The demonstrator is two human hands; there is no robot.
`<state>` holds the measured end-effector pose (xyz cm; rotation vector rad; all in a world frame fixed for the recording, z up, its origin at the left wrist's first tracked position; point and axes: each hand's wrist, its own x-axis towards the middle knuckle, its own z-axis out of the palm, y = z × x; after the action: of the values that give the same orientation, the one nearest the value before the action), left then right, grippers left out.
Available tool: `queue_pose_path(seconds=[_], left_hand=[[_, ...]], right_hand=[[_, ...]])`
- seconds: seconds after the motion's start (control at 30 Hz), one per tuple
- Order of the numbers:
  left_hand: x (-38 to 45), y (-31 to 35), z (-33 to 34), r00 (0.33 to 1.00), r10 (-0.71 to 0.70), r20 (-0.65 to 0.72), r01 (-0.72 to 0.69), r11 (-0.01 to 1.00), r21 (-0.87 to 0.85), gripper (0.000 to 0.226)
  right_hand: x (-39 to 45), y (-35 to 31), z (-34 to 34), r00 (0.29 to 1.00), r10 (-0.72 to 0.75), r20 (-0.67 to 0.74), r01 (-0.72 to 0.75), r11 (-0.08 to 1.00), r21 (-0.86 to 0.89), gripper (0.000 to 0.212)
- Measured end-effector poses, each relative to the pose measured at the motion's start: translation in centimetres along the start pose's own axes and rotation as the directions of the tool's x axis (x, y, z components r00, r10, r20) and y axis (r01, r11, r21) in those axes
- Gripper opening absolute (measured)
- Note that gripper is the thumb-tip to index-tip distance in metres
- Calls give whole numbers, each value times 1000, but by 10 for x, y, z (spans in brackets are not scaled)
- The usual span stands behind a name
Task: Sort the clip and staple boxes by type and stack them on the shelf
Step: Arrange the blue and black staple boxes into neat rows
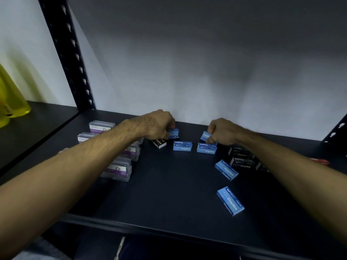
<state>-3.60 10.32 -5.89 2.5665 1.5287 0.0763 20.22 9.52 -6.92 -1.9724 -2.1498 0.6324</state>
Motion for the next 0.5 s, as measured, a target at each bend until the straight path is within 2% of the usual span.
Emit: queue_pose_path(seconds=[0.17,0.5], left_hand=[[-5,-4,-4,1000,-1,-19,-1,995,-95,12],[-31,17,-20,996,1,-92,-25,965,-262,16]], right_hand=[[-3,7,-1,1000,-17,-23,18,998,54,19],[-48,-7,-21,973,-165,-158,192,966,173,13]])
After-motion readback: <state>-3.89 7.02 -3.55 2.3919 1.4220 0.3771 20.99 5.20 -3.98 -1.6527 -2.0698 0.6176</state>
